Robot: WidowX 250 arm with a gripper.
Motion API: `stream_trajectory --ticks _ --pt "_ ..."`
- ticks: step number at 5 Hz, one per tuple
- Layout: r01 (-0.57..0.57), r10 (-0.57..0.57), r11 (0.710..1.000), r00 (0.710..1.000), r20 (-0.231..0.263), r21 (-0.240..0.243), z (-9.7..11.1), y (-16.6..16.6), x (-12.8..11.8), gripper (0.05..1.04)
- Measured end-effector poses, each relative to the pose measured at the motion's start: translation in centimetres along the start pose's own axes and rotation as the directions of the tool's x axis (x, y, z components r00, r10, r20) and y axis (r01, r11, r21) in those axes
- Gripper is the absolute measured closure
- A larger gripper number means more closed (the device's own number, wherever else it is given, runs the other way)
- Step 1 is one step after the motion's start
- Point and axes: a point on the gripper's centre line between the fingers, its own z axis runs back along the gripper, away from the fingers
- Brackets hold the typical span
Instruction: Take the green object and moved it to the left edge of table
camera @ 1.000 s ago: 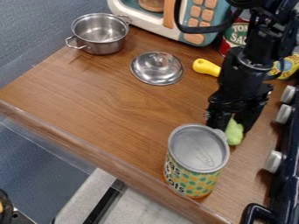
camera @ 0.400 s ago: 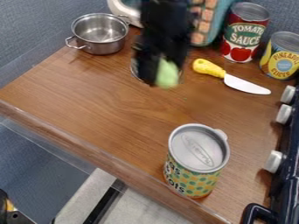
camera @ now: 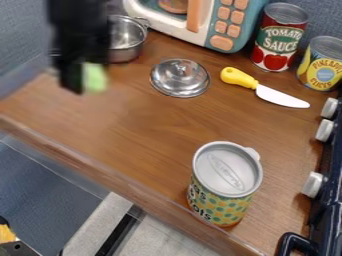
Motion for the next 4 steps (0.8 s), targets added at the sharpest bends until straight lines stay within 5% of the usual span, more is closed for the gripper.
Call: stream_trajectory --ticks 2,4 --pt "-0.096 0.096 0.986 0.995 0.008 0.136 -7.0 -1.9 7.3 0.317" --pt "-0.103 0.098 0.987 0.994 0.046 0.123 -8.4 -3.4 8.3 0.247"
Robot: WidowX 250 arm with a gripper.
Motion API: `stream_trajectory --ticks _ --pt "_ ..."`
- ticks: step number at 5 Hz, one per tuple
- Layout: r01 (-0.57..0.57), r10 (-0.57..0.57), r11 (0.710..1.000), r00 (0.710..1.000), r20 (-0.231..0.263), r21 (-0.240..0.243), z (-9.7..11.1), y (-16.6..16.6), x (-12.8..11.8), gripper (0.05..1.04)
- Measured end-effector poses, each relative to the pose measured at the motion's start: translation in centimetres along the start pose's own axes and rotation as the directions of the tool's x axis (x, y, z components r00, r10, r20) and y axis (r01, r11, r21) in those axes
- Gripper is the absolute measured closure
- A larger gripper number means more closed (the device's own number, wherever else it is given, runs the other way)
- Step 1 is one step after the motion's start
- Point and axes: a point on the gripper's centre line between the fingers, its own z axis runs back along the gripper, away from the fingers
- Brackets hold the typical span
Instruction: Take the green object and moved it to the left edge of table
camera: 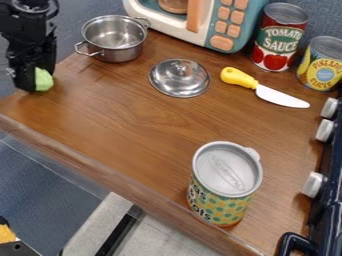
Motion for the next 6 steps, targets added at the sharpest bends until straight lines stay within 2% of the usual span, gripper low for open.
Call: stream_trajectory --ticks 1,3,4,5,6 --pt "0.007 -0.007 1.0 1.0 0.009 0.004 0.0 -0.1 -0.3 0.079" --pt "0.043 -0.043 0.999 0.999 0.033 0.009 0.3 -0.2 -0.9 0.084" --pt "0.032 -0.031 0.999 0.998 0.048 -0.03 2.1 0.1 -0.8 0.084" --pt "0.029 -0.023 0.998 0.994 0.106 -0.056 4.8 0.7 -0.1 0.084" --pt "0.029 -0.022 0.998 0.994 0.11 -0.061 4.9 0.7 0.0 0.084"
